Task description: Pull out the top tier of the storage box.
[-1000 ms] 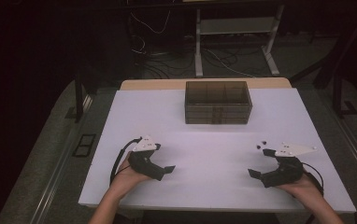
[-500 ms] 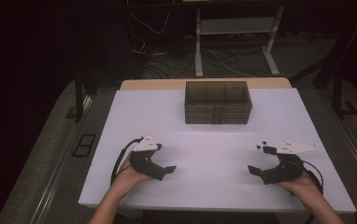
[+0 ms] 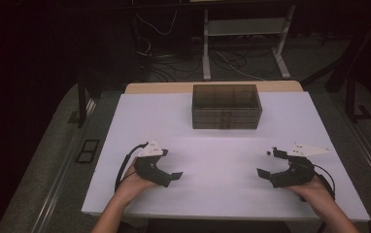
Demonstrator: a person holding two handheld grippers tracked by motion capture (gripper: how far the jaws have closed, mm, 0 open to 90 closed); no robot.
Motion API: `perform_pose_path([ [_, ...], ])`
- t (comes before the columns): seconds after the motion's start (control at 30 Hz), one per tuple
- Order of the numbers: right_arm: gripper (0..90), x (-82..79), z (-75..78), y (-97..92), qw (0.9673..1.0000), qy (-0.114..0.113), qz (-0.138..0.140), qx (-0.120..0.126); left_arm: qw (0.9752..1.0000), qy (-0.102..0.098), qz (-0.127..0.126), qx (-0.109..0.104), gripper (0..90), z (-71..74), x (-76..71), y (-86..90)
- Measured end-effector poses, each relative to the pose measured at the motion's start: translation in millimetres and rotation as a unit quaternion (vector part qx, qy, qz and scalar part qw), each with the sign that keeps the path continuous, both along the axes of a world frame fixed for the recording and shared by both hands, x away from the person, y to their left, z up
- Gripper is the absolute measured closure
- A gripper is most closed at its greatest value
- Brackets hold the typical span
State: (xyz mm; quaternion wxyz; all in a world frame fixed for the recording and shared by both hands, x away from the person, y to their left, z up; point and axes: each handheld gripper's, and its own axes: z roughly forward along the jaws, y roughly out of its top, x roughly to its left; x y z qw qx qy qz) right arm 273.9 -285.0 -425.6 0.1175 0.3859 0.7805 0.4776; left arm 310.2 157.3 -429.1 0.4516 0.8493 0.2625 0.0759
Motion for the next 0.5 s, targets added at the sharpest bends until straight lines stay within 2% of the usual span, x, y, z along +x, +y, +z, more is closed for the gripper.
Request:
perform_pose_path([
  [0.5,0.4,11.0,8.5,7.0,0.9998,-0.012,0.015,0.006,0.9999,-0.004,0.013,-0.01,0.0,0.2,-2.3,5.2],
])
